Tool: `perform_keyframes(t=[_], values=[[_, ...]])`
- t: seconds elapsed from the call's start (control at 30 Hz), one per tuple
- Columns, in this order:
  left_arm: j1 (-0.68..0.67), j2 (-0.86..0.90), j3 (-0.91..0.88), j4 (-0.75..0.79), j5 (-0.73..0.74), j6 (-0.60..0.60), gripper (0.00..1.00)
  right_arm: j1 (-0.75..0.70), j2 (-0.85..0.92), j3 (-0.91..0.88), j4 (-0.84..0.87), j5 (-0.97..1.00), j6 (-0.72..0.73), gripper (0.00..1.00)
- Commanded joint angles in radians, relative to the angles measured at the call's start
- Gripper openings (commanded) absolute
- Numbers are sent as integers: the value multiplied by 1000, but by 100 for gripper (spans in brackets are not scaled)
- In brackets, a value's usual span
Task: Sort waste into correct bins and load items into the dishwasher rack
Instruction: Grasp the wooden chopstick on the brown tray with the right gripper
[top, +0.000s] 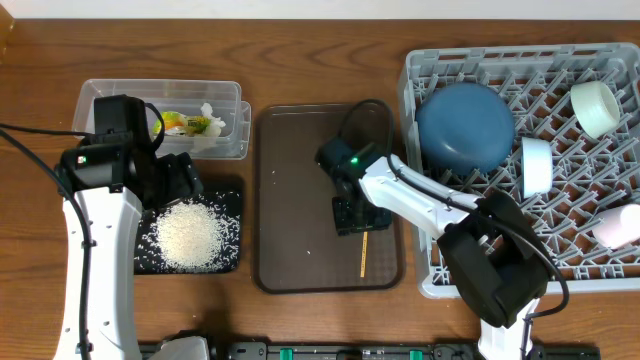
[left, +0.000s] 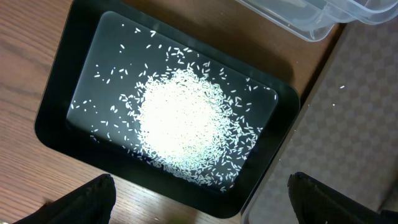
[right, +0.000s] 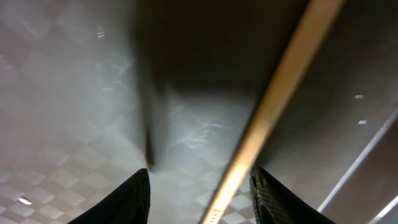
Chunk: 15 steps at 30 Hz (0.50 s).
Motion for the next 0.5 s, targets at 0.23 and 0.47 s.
perform_keyframes(t=[0.23, 0.47], values=[[5, -12, 2, -3, -8, -9, 91, 43, 18, -65, 50, 5, 117, 31], [5, -12, 2, -3, -8, -9, 91, 43, 18, -90, 57, 21, 139, 15]])
